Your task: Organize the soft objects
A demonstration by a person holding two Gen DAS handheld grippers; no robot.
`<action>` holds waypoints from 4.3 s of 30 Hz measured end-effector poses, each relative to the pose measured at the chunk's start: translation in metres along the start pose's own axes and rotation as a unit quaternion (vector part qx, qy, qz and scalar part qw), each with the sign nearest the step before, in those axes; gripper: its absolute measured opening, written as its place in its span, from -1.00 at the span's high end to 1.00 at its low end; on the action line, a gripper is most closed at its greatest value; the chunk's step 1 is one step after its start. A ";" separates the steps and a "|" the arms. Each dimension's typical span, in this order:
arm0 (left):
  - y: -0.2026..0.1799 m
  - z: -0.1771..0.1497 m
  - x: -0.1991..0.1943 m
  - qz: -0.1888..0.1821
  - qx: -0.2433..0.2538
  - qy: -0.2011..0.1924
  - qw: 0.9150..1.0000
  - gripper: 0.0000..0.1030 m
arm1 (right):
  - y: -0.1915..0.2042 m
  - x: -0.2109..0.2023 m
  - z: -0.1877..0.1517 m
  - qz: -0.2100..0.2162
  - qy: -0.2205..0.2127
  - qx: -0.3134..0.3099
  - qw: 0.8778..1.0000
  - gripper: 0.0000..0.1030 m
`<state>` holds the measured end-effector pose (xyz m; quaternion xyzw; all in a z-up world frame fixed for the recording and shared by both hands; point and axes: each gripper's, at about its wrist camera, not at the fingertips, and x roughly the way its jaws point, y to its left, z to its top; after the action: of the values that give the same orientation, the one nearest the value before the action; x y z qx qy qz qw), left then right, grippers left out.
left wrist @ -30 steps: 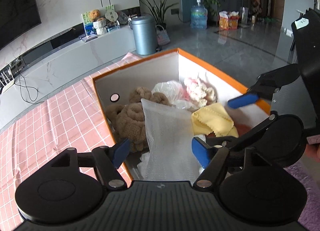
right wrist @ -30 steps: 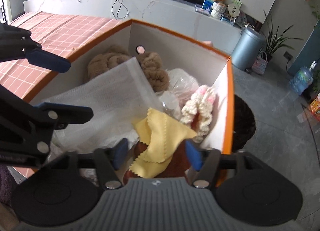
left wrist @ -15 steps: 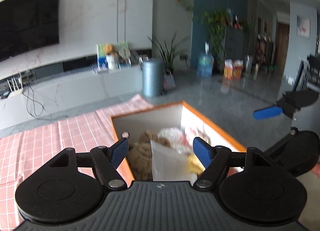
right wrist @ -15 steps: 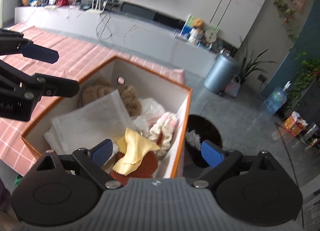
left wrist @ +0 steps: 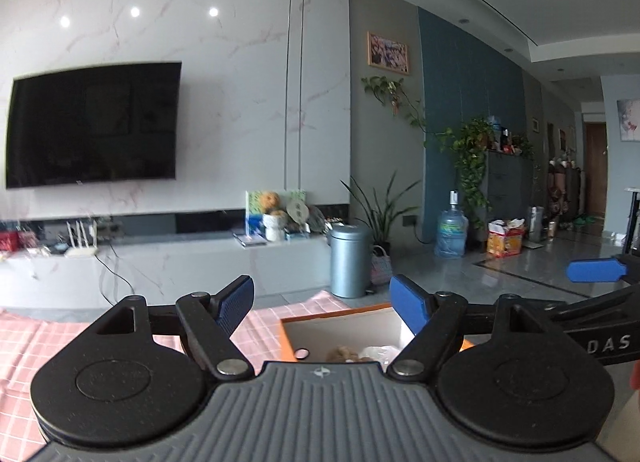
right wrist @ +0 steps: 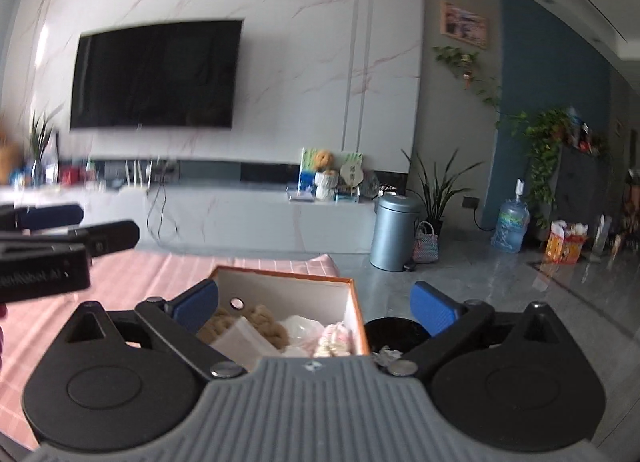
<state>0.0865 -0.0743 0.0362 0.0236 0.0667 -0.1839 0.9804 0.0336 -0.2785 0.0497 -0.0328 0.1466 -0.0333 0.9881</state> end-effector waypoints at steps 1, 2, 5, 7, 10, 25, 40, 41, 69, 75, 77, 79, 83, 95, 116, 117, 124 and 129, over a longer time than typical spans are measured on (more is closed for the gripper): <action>-0.002 -0.002 -0.002 0.007 0.009 -0.005 1.000 -0.81 | 0.001 -0.004 -0.004 -0.001 -0.005 0.013 1.000 -0.95; -0.005 -0.005 -0.006 0.014 0.018 -0.010 1.000 -0.88 | 0.003 -0.006 -0.010 0.000 -0.008 0.026 1.000 -0.95; -0.010 -0.012 -0.010 0.031 0.028 -0.002 0.999 -1.00 | 0.008 -0.008 -0.025 0.009 -0.009 0.054 0.998 -0.95; -0.010 -0.018 -0.011 0.037 0.023 0.009 0.999 -1.00 | 0.012 -0.002 -0.035 0.021 0.010 0.057 0.998 -0.95; -0.007 -0.026 -0.011 0.041 0.016 0.028 0.999 -1.00 | 0.020 0.005 -0.047 0.014 0.036 0.050 0.998 -0.95; 0.031 -0.080 -0.020 0.084 -0.046 0.147 0.985 -1.00 | 0.041 0.010 -0.086 -0.020 0.046 0.038 0.998 -0.95; 0.026 -0.085 -0.026 0.088 -0.042 0.146 0.985 -1.00 | 0.049 0.009 -0.098 -0.014 0.065 0.033 0.997 -0.95; 0.025 -0.084 -0.026 0.088 -0.041 0.145 0.985 -1.00 | 0.049 0.008 -0.098 -0.014 0.065 0.034 0.997 -0.95; 0.023 -0.082 -0.030 0.089 -0.038 0.150 0.984 -1.00 | 0.045 0.002 -0.097 -0.020 0.065 0.041 0.997 -0.95; 0.022 -0.082 -0.030 0.089 -0.038 0.150 0.984 -1.00 | 0.046 0.004 -0.096 -0.019 0.067 0.042 0.997 -0.95; 0.022 -0.082 -0.030 0.089 -0.038 0.150 0.984 -1.00 | 0.046 0.004 -0.096 -0.019 0.066 0.041 0.997 -0.95; 0.022 -0.082 -0.030 0.089 -0.038 0.150 0.984 -1.00 | 0.046 0.005 -0.097 -0.018 0.067 0.041 0.997 -0.95; 0.022 -0.082 -0.030 0.088 -0.038 0.152 0.984 -1.00 | 0.046 0.005 -0.097 -0.019 0.068 0.041 0.997 -0.95; 0.022 -0.082 -0.030 0.089 -0.037 0.153 0.984 -1.00 | 0.046 0.006 -0.099 -0.019 0.069 0.041 0.997 -0.95; 0.022 -0.082 -0.031 0.088 -0.037 0.153 0.984 -1.00 | 0.045 0.006 -0.102 -0.018 0.071 0.042 0.996 -0.95; 0.022 -0.082 -0.031 0.089 -0.037 0.153 0.984 -1.00 | 0.045 0.006 -0.102 -0.018 0.071 0.042 0.996 -0.95; 0.023 -0.081 -0.031 0.088 -0.038 0.153 0.984 -1.00 | 0.046 0.006 -0.102 -0.018 0.071 0.042 0.996 -0.95; 0.023 -0.081 -0.031 0.089 -0.038 0.154 0.983 -1.00 | 0.046 0.006 -0.102 -0.018 0.071 0.043 0.996 -0.95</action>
<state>0.0562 -0.0358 -0.0388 0.0197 0.2212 -0.0878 0.9711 0.0122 -0.2389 -0.0531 0.0092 0.2139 -0.0594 0.9750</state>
